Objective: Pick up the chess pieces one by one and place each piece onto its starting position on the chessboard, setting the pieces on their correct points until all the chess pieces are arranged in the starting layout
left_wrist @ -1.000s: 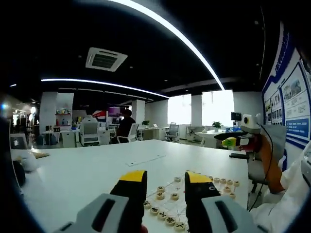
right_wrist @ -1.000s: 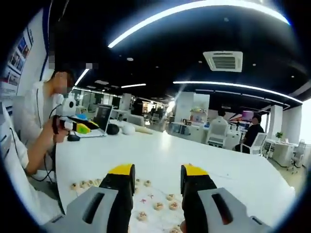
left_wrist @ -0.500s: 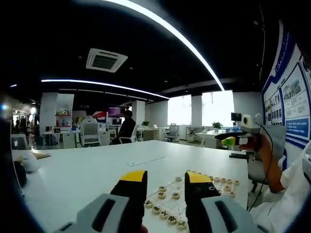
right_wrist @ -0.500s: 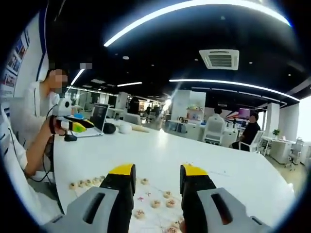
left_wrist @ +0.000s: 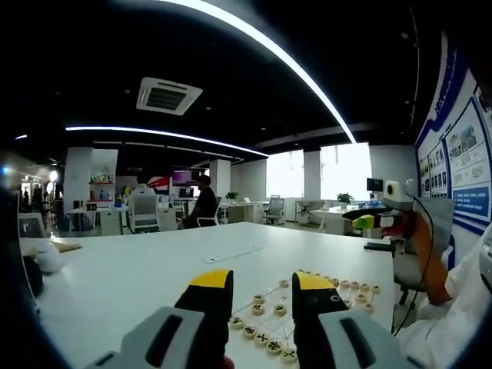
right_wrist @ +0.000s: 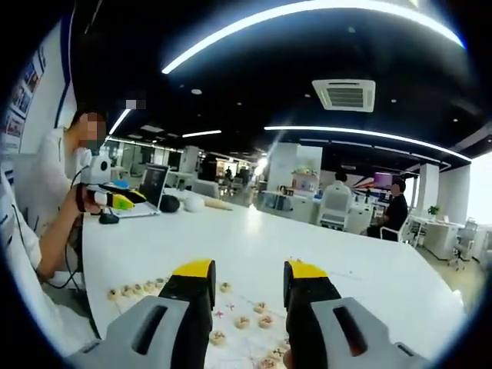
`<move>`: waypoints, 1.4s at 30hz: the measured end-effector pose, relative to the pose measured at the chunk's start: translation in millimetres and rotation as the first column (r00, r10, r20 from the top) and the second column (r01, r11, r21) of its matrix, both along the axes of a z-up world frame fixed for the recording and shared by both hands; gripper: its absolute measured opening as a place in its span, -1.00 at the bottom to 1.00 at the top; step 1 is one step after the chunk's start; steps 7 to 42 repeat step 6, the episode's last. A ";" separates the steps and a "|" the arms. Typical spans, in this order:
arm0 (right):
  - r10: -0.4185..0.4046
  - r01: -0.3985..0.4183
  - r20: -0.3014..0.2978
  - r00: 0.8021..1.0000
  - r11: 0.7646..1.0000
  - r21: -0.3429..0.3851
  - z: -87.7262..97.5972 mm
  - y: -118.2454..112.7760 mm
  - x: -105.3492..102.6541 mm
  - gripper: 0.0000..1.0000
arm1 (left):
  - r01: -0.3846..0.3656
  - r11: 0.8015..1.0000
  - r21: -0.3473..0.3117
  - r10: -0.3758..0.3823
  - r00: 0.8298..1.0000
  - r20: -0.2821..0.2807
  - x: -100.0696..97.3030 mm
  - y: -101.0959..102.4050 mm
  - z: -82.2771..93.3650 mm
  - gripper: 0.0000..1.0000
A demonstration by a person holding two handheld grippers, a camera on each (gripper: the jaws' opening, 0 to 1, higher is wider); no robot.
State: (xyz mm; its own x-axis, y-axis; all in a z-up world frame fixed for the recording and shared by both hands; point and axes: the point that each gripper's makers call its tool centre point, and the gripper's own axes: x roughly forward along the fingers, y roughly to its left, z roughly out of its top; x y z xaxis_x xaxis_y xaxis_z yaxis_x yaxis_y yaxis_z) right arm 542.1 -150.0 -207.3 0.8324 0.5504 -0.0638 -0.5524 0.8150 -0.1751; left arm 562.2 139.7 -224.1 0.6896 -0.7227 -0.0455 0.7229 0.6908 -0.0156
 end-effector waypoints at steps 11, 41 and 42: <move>-0.003 0.003 -0.011 1.000 1.000 -0.006 -3.8 0.1 1.6 -0.27 | -0.001 1.000 -0.001 0.001 1.000 0.002 0.3 1.0 0.7 -0.36; -0.003 0.003 -0.011 1.000 1.000 -0.006 -3.8 0.1 1.6 -0.27 | -0.001 1.000 -0.001 0.001 1.000 0.002 0.3 1.0 0.7 -0.36; -0.003 0.003 -0.011 1.000 1.000 -0.006 -3.8 0.1 1.6 -0.27 | -0.001 1.000 -0.001 0.001 1.000 0.002 0.3 1.0 0.7 -0.36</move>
